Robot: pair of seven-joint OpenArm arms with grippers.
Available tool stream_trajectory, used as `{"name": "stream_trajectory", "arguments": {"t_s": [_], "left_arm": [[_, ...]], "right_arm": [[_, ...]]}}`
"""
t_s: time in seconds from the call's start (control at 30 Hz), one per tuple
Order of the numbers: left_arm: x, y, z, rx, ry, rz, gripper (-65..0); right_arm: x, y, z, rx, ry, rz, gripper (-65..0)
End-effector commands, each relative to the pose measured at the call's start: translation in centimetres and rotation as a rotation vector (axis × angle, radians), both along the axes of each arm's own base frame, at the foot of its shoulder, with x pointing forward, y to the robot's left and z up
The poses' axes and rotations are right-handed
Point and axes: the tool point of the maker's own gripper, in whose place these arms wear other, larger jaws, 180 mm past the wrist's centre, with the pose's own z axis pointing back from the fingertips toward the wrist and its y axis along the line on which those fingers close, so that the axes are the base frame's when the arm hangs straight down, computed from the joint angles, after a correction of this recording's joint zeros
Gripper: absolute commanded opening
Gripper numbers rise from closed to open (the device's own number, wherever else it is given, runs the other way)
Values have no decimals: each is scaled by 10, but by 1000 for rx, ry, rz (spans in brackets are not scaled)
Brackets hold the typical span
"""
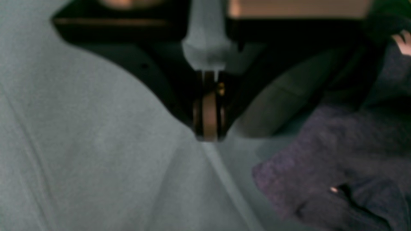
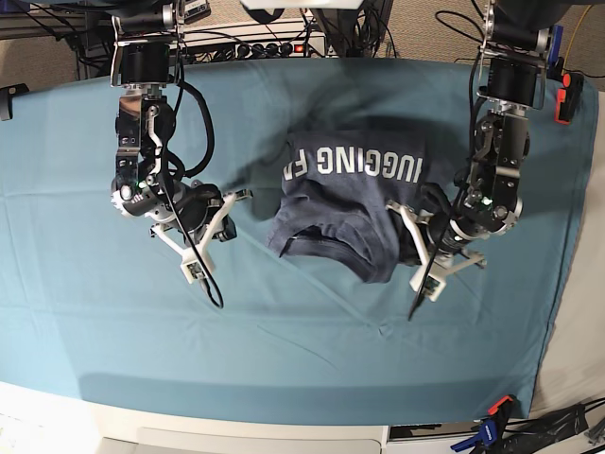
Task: Fold the T-shirt properly
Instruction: 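Open both grippers and lift them off the folded shirt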
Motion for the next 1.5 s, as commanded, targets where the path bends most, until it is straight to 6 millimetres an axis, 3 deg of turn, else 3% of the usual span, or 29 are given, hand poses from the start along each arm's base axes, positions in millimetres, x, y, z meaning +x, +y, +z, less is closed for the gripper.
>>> {"name": "stream_trajectory", "arguments": {"t_s": [0.0,0.13,0.23,0.5,0.6,0.7,0.8,1.03,1.3,1.37,1.47], "left_arm": [[14,9,19,10,-71,30,-650],[18,29,18,64,-80,96,-650],[21,38,18,98,-89,136,-650],[20,38,17,97,-80,135,-650],[19,38,16,99,-76,136,-650],[17,38,13,99,-70,136,-650],[13,38,9,99,-59,134,-650],[9,32,6,60,-41,125,-650],[5,24,5,38,-30,83,-650],[4,24,3,43,-20,79,-650],[3,25,2,47,-16,80,-650]], "right_arm": [[13,1,18,15,-64,2,-650],[13,4,19,38,-66,5,-650],[12,18,26,126,-72,30,-650],[-18,128,77,576,-128,340,-650],[-21,148,82,627,-120,352,-650],[-26,154,78,615,-87,368,-650],[-26,146,60,516,-43,348,-650],[-3,102,21,236,-17,146,-650],[22,60,15,32,-107,-23,-650],[34,34,19,-78,-152,-112,-650],[52,-26,37,-288,-225,-317,-650]]}}
